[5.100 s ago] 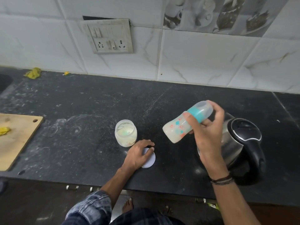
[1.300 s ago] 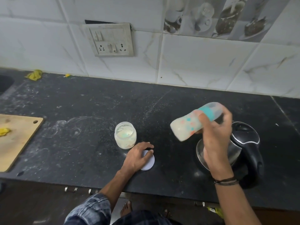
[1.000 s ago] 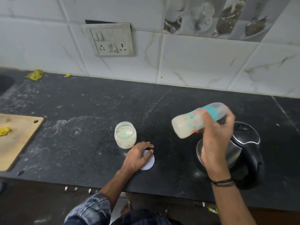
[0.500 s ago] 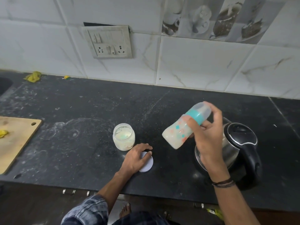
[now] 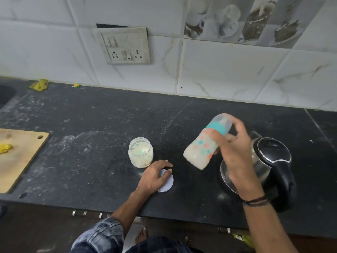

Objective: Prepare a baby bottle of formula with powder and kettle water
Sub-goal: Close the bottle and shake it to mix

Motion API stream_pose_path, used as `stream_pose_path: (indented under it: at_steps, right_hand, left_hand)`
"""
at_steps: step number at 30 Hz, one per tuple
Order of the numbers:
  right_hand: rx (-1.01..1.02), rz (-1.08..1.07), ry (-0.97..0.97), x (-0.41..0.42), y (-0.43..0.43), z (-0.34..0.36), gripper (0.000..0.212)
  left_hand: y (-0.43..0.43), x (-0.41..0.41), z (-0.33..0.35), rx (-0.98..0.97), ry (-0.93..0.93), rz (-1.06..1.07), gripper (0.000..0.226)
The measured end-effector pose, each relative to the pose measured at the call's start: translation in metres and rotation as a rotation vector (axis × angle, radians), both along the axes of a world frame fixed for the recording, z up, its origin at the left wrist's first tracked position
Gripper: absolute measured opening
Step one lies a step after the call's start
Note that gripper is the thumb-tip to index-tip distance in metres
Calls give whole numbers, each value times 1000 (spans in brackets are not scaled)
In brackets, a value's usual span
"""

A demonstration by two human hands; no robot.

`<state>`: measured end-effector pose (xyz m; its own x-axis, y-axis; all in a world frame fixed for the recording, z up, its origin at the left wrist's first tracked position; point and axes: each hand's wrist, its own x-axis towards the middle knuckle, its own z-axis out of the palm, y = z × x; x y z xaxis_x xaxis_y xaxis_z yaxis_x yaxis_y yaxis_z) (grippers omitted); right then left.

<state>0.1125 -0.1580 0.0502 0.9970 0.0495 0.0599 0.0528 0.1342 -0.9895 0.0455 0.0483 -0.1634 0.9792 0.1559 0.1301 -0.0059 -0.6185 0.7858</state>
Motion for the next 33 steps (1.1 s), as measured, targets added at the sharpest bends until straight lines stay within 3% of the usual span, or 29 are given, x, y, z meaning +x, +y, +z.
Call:
stream_pose_path:
  at_steps: [2,5,10,14,18,22,24,27,31,33]
  right_hand:
    - [-2,3,-7,-3,0,-3,56]
    - [157,-220,15,1,0,0,56]
    - [-33,64,1,-5,1,-5,59]
    - [178,-185,13,2,-3,0,58]
    - [15,10,-21,-4,-1,-5,59]
    - [221,-258,-14,4,-8,3,57]
    - [157,-192,-11,3,-9,8,59]
    - [-79,94,-30,-6,-8,8,60]
    - [145,-135,31,1,-7,3,53]
    - [87,-82,56,0,-3,-1,53]
  left_hand:
    - [0,0,-1,4,2,-5,30]
    - [-2,1,1,-3,1,7,30]
    - [0,1,-4,12,1,3,29]
    - [-1,2,-4,11,5,3,31]
    - [1,2,-5,9,9,2,32]
    - [-1,2,-4,-6,12,11,31]
    - [-1,2,-4,-4,14,15,31]
    - [1,1,-6,10,13,5,31]
    - [-2,1,-3,-3,2,9,32]
    - [-1,1,-3,2,0,5,33]
